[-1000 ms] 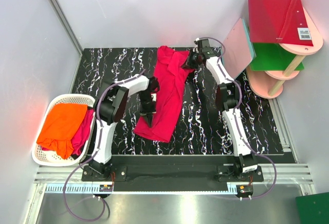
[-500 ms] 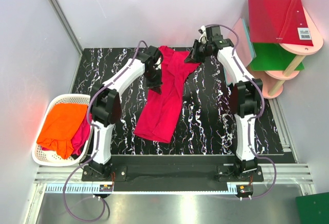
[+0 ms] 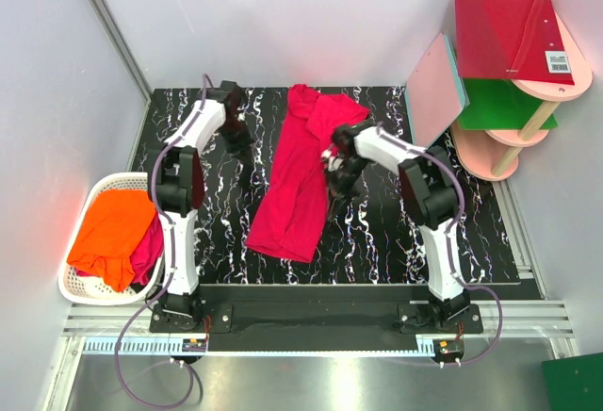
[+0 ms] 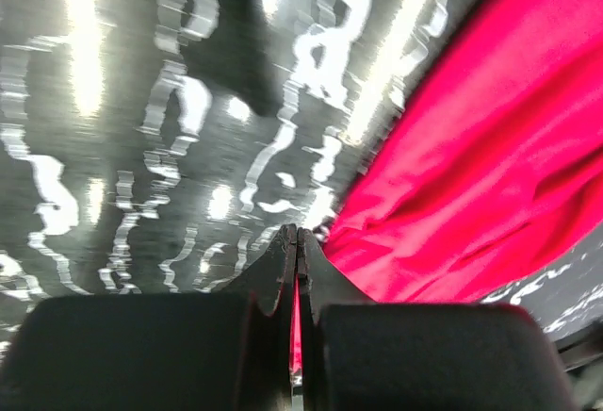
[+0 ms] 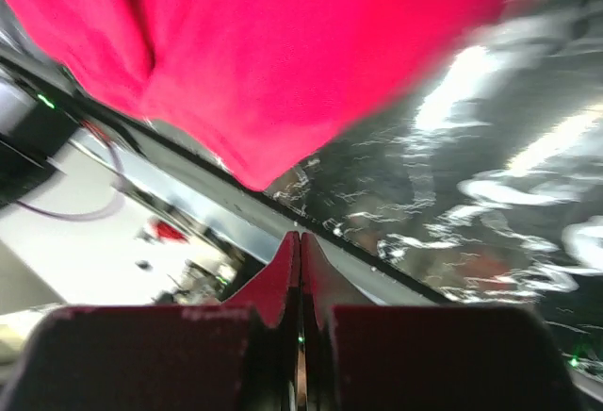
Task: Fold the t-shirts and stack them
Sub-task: Rotate the tshirt 90 degrees
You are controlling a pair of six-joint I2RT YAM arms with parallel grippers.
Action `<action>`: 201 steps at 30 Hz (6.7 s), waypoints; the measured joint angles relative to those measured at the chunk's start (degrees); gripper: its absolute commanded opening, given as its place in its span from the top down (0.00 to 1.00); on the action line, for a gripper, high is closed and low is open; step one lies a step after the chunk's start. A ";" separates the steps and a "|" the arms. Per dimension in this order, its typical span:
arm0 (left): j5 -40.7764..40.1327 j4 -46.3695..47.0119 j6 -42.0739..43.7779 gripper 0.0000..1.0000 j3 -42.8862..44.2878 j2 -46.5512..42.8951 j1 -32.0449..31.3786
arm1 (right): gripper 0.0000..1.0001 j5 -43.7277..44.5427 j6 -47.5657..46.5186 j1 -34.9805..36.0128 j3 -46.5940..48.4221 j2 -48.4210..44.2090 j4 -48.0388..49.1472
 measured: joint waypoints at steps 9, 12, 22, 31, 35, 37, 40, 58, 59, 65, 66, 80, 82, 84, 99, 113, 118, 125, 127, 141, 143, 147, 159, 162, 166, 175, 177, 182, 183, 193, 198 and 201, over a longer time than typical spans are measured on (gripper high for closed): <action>-0.57 -0.37 0.00 1.00 -0.35 -1.77 2.05 | 1.00 -0.09 -0.66 11.39 1.22 -0.07 -1.79; -0.61 -0.72 0.04 1.00 -1.09 -2.25 1.81 | 1.00 0.92 -0.83 12.13 1.22 0.42 -3.02; -0.66 -1.09 0.04 1.00 -1.42 -2.25 1.73 | 1.00 9.25 1.27 12.46 -5.42 2.47 -3.34; -0.15 -1.14 0.22 1.00 -1.92 -2.25 1.73 | 1.00 11.78 3.61 12.46 -1.92 -0.17 -3.54; -0.13 -1.14 0.28 1.00 -2.75 -2.25 1.73 | 1.00 11.58 3.21 12.57 0.81 -2.08 -3.52; -0.13 -1.14 0.42 1.00 -2.82 -2.25 1.73 | 1.00 11.58 2.64 12.87 1.36 -3.17 -2.27; -0.13 -1.09 0.48 1.00 -2.82 -2.25 1.73 | 1.00 11.58 2.12 14.08 0.28 -4.15 1.92; 0.17 -1.01 1.90 1.00 -5.16 -2.25 1.75 | 1.00 15.58 3.45 21.73 4.57 5.46 10.93; 0.28 -1.01 1.90 1.00 -4.98 -2.23 1.75 | 1.00 15.69 3.76 21.73 3.28 4.83 10.99; 1.51 -0.90 1.86 1.00 -3.63 -1.36 1.75 | 1.00 16.20 6.78 21.73 -6.01 0.15 7.98; 1.62 -0.94 1.86 1.00 -3.63 -1.14 1.75 | 1.00 16.31 7.34 21.66 -7.17 -0.33 6.80; 2.75 -0.79 2.64 1.00 -5.97 -0.42 1.73 | 1.00 28.74 7.80 18.16 -7.50 -0.81 -3.72; 4.04 -0.17 2.75 1.00 -6.01 -0.50 1.73 | 1.00 32.74 6.80 17.79 -3.17 -1.09 -2.38; 5.75 1.11 2.56 1.00 -5.75 -0.63 1.66 | 1.00 36.28 5.62 16.61 2.47 -2.25 -0.52; 18.80 11.52 -6.45 1.00 14.08 1.75 0.63 | 1.00 45.55 2.49 -6.14 56.08 22.38 12.44; 25.75 15.39 -11.72 1.00 3.54 1.73 3.30 | 1.00 44.15 2.71 -6.01 60.85 34.80 14.14; 26.45 16.00 -11.72 1.00 0.37 1.49 3.13 | 1.00 44.57 2.34 -6.64 64.24 37.97 20.06; 26.99 16.24 -11.30 1.00 -5.05 -0.59 2.43 | 1.00 47.45 -0.33 -7.74 64.65 39.76 31.47; 27.06 16.11 -11.15 1.00 -6.05 -1.51 2.16 | 1.00 47.32 -0.46 -8.55 64.65 39.76 33.38; 25.75 15.47 1.68 0.01 -5.16 -6.86 -15.85 | 0.30 31.67 6.19 -12.09 30.64 3.98 28.68; 24.37 14.73 4.02 0.01 -6.05 -7.56 -20.37 | 0.17 29.77 6.84 -12.41 21.92 -7.06 29.20; 21.31 12.68 6.78 0.08 -13.22 -10.73 -27.71 | 0.13 28.15 7.50 -14.12 8.57 -24.30 29.92; 16.44 10.47 5.73 0.64 -25.73 -15.32 -29.51 | 0.13 26.27 8.02 -15.63 -7.58 -28.92 28.13; 17.09 11.67 5.18 0.50 -27.74 -15.43 -30.23 | 0.12 25.66 8.07 -15.63 -7.63 -28.76 27.82; 18.64 12.66 4.72 0.53 -28.04 -15.41 -31.95 | 0.12 24.83 8.07 -15.63 -7.63 -28.76 27.74; 22.49 13.66 4.81 0.59 -28.02 -13.25 -35.52 | 0.12 23.89 8.07 -15.69 -8.61 -28.76 27.71; 23.26 13.68 4.81 0.59 -28.02 -12.22 -35.52 | 0.12 23.78 8.07 -15.72 -8.79 -28.76 27.71; 24.26 13.62 4.87 0.59 -28.00 -9.88 -35.47 | 0.12 23.47 8.07 -15.80 -8.92 -28.76 27.74; 24.52 13.57 4.96 0.59 -27.96 -9.40 -35.45 | 0.12 23.41 8.07 -15.82 -8.92 -28.76 27.74; 27.10 12.90 5.79 0.73 -26.23 -6.51 -35.47 | 0.12 23.32 8.04 -16.15 -8.92 -28.76 27.74; 27.58 12.46 6.14 1.00 -25.75 -6.32 -35.63 | 0.12 23.15 8.07 -16.50 -8.92 -28.76 27.71; 27.74 12.31 6.49 1.00 -25.75 -6.32 -35.69 | 0.12 22.80 8.04 -16.59 -8.92 -28.76 27.74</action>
